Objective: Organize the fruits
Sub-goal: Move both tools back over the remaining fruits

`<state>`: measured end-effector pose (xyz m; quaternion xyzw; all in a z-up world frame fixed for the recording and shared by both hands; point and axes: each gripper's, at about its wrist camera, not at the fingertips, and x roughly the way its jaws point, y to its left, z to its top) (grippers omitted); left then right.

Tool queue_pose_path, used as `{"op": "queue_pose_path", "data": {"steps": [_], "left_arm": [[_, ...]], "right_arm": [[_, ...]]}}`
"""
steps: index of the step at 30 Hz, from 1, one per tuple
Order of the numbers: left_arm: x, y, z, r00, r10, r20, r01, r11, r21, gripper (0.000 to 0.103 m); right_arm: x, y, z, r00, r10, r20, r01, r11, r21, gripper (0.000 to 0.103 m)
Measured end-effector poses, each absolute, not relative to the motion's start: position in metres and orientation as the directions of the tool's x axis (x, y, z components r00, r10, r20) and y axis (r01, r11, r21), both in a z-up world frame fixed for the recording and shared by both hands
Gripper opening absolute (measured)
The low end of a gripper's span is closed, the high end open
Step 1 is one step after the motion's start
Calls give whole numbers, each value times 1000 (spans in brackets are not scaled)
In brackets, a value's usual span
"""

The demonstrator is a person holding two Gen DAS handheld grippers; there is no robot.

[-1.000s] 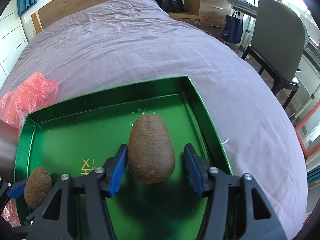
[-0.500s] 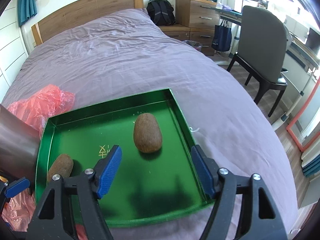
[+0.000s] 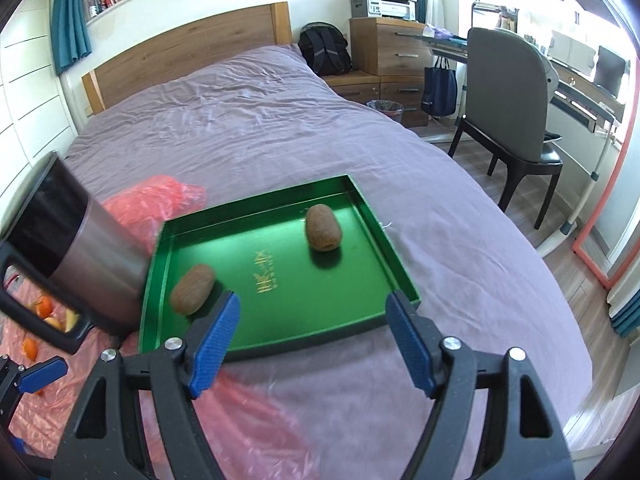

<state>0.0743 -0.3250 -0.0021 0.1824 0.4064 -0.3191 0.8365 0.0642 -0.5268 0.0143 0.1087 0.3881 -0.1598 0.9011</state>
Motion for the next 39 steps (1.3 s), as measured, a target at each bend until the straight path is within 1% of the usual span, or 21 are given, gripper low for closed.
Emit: {"op": "queue_pose_path", "data": {"steps": [7,15,18,20,26,33,39], "left_arm": [[51,-271,3,490,-361,-793,634,773,39,62],[35,-201,10,557,-258,-789,527,845,96,62],[35,-176,14,577,-227,-785,477,874,98,63],[35,-160,15,590,-206,-781,445,890,101,66],[31,-112,12,618,-145,-773,370,921,124,67],[39,-46,-2,629,-86,-773,248,964,94,67],[56,12,-18,642,-57,-765,112,994,19,66]], "right_arm": [[33,-470,32,679,-145,-720,304,948,95,92],[14,-390,46,704,-44,-709,163,982,100,92],[9,-359,51,707,-14,-707,115,989,95,92],[6,-343,53,707,3,-707,93,991,98,92],[0,-296,51,697,44,-716,39,994,100,92],[2,-253,40,680,71,-730,-15,996,83,92],[12,-222,24,679,92,-728,-49,996,80,92]]}}
